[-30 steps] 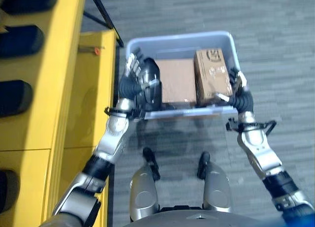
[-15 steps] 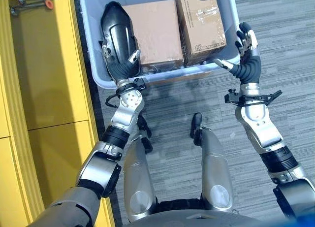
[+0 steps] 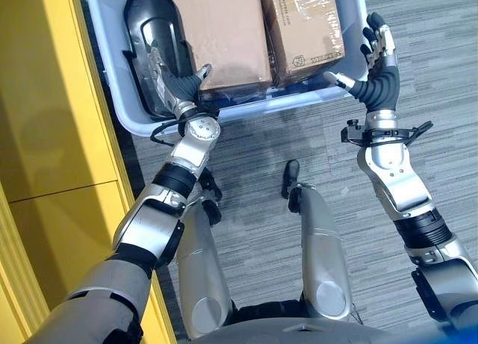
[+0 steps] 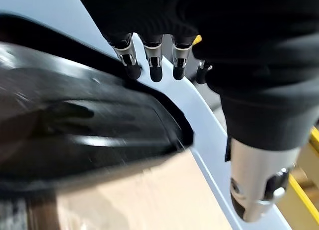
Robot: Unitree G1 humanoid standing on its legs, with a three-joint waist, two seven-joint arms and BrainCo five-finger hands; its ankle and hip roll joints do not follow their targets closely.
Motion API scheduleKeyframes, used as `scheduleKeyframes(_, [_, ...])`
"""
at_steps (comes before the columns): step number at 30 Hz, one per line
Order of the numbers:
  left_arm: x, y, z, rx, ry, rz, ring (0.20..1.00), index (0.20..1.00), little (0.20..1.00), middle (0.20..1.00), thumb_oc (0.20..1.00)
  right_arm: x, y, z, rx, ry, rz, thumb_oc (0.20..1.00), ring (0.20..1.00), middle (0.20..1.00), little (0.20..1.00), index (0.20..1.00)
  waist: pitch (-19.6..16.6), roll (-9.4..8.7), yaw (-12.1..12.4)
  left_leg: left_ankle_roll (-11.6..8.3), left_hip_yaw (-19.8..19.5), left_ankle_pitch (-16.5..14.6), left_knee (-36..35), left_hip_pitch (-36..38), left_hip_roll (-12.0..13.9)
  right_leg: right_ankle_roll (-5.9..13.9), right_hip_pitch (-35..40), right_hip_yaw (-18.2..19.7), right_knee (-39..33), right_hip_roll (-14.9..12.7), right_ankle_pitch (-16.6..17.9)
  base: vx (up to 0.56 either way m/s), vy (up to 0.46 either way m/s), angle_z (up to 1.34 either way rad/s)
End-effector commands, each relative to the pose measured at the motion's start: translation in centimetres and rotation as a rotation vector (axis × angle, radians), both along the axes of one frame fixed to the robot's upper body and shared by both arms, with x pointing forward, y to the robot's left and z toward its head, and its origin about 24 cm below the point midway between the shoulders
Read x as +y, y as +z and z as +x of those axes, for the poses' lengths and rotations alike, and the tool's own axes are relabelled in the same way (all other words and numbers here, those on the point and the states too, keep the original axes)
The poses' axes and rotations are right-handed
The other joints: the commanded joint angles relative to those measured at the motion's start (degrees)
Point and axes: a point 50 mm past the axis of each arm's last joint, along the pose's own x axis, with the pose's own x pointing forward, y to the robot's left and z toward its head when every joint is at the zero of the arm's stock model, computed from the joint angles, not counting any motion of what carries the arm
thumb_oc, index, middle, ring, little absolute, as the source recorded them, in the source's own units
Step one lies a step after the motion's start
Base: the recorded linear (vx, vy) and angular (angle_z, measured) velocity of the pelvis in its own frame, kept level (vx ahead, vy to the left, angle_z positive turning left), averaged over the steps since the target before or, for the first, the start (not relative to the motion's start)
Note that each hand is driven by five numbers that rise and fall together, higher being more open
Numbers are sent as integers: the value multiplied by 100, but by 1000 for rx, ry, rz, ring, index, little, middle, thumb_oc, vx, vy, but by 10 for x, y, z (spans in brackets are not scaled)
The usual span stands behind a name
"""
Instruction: Move parts from the plastic box to the shelf.
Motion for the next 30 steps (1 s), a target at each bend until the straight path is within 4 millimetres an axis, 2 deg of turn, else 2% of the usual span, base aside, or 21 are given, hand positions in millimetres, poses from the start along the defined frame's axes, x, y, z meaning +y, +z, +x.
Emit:
scheduleKeyframes(1, [4, 14, 2, -24, 5, 106, 1000, 1000, 1000, 1000, 1000, -6, 15, -9, -75, 14, 30, 1000, 1000, 1000, 1000, 1000, -250, -177, 49, -337, -106, -595, 358, 49, -72, 439, 24, 287, -196, 225, 132, 58, 59, -5])
scheduleKeyframes(4, [2, 17, 4, -17, -20, 90, 1000, 1000, 1000, 1000, 1000, -6, 13, -8, -68, 16, 22, 1000, 1000, 1000, 1000, 1000, -250, -176, -1, -322, -70, -641, 440, 6, -57, 427, -43, 312, -132, 235, 118, 45, 23, -9])
scheduleKeyframes(5, [-1, 16, 5, -37, -76, -10, 1000, 1000, 1000, 1000, 1000, -6, 13, -9, -67, 26, 28, 1000, 1000, 1000, 1000, 1000, -250, -183, -29, -308, -51, -668, 489, -26, -42, 424, -93, 329, -80, 240, 110, 39, -8, -8])
scheduleKeyframes(9, [-6, 14, 6, -36, -110, -158, 1000, 1000, 1000, 1000, 1000, -5, 14, -9, -91, 7, 57, 1000, 1000, 1000, 1000, 1000, -250, -224, -72, -280, -1, -754, 625, -109, -18, 429, -163, 320, -48, 257, 100, 29, -29, -6])
scheduleKeyframes(13, [-7, 8, 8, -26, -78, -320, 1000, 1000, 1000, 1000, 1000, -9, 15, -6, -86, -43, 69, 1000, 1000, 1000, 1000, 1000, -250, -302, -142, -268, 12, -836, 757, -203, -9, 450, -233, 321, -84, 284, 149, 6, -15, -1])
scheduleKeyframes(18, [0, 11, 9, -43, -7, -405, 1000, 1000, 1000, 1000, 1000, -19, 12, -5, -75, -92, 79, 1000, 1000, 1000, 1000, 1000, -250, -409, -229, -231, 24, -956, 958, -357, 38, 483, -363, 344, -50, 302, 191, 14, -46, -6])
scheduleKeyframes(20, [2, 19, 11, -41, 2, -221, 1000, 1000, 1000, 1000, 1000, -23, 9, -4, -56, -78, 125, 1000, 1000, 1000, 1000, 1000, -250, -447, -260, -206, 34, -1010, 1040, -423, 63, 498, -406, 349, -38, 320, 217, -4, -63, 2])
scheduleKeyframes(24, [-3, 29, 12, -70, -43, -172, 1000, 1000, 1000, 1000, 1000, -37, 13, -8, -89, -144, 170, 1000, 1000, 1000, 1000, 1000, -250, -509, -313, -147, 46, -1075, 1131, -511, 74, 508, -518, 343, 46, 329, 246, 2, -9, 0])
scheduleKeyframes(28, [-19, 40, 13, -112, -197, -68, 1000, 1000, 1000, 1000, 1000, -45, 10, -10, -87, -173, 184, 1000, 1000, 1000, 1000, 1000, -250, -571, -423, -51, 104, -1172, 1248, -610, 121, 515, -665, 395, 175, 376, 263, -16, 10, -8])
scheduleKeyframes(30, [-41, 52, 12, -146, -327, 38, 1000, 1000, 1000, 1000, 1000, -48, 5, -12, -59, -142, 180, 1000, 1000, 1000, 1000, 1000, -250, -598, -530, -16, 235, -1171, 1193, -542, 159, 517, -661, 405, 157, 417, 284, -36, 42, -23])
